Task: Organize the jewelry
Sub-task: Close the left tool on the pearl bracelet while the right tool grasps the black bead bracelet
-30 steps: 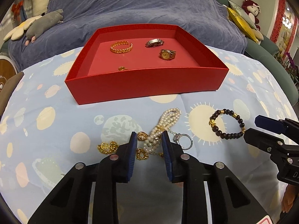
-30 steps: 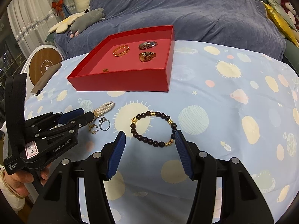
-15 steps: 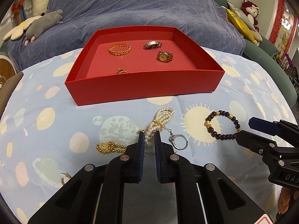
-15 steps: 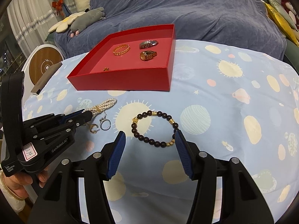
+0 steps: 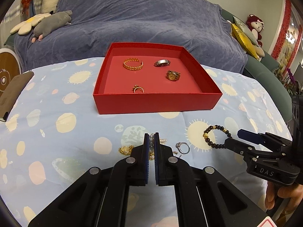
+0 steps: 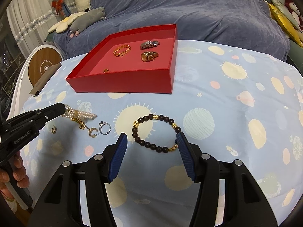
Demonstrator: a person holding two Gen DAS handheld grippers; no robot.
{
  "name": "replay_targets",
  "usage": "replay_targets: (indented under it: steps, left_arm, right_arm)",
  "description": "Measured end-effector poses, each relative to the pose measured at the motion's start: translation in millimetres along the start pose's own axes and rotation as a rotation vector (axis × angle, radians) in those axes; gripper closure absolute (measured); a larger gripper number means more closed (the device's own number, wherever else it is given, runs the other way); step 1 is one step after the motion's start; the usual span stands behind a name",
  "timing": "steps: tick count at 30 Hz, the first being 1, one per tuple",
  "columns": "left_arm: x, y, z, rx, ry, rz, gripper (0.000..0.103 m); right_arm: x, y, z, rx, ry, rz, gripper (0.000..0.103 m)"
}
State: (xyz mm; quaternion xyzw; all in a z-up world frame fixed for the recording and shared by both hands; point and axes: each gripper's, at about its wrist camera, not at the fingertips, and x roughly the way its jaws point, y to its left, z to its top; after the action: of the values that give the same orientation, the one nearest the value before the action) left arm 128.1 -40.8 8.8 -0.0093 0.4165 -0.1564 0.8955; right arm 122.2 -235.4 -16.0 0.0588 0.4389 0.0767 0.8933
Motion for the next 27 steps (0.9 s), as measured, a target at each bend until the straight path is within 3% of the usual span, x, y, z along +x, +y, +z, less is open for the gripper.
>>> replay_targets:
  steps: [10, 19, 23, 27]
  left_arm:
    - [-19, 13, 4, -0.034, -0.036, -0.006, 0.100]
    - [-25, 15, 5, -0.038, -0.040, -0.011, 0.100]
    - [-25, 15, 5, -0.038, -0.039, -0.012, 0.100]
    - [-25, 15, 5, -0.040, -0.039, -0.013, 0.100]
  right_arm:
    - [16, -10, 4, 0.017, 0.026, -0.040, 0.059]
    - [28, -13, 1, -0.002, 0.046, -0.086, 0.078]
    - [29, -15, 1, -0.004, 0.048, -0.095, 0.093]
    - [26, -16, 2, 0.006, 0.048, -0.087, 0.095]
